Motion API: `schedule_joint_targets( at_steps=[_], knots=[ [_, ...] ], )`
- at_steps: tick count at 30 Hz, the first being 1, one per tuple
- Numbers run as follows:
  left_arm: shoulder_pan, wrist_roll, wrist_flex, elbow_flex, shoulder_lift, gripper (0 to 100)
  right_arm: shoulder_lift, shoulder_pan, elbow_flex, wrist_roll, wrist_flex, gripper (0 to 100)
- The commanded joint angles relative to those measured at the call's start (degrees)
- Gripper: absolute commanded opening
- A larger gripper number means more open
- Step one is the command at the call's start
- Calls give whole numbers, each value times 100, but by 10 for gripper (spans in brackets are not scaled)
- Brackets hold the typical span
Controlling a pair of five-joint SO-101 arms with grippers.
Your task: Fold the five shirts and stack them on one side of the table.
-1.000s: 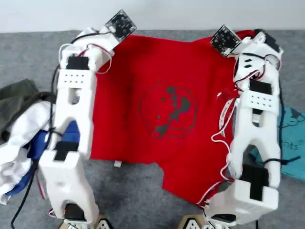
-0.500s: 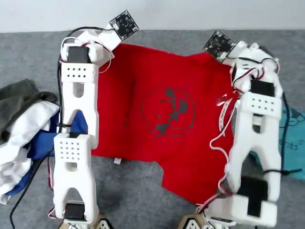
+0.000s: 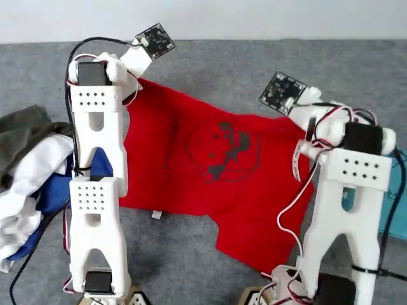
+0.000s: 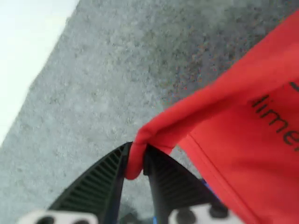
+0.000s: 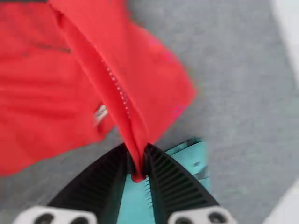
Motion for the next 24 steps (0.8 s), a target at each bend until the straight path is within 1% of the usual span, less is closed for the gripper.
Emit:
schedule_joint_targets(
  at_steps=[1,6,8,10,13,16,20,24],
  knots=[
    [-132,-70,149,505,-387,13,-347,-136,-105,-44,831,9],
    [-132,-413,149,2185,-1160,13,-479,-541,-105,-765,1807,9],
    [-123,-510,149,2941,-1530,13,-497,-743,-62,-1073,1965,9],
    [-132,-598,141,3626,-1881,13,-497,-796,-35,-1380,1965,9],
    [-141,-633,132,4462,-2338,13,-505,-866,185,-1468,1974,9],
    [-141,-633,132,5068,-2673,13,-796,-892,712,-1477,1974,9],
    [-141,-642,123,5613,-2936,13,-1604,-919,1679,-1547,1965,9],
    [-141,-642,114,5859,-2998,14,-2255,-910,2532,-1547,1965,9]
  ],
)
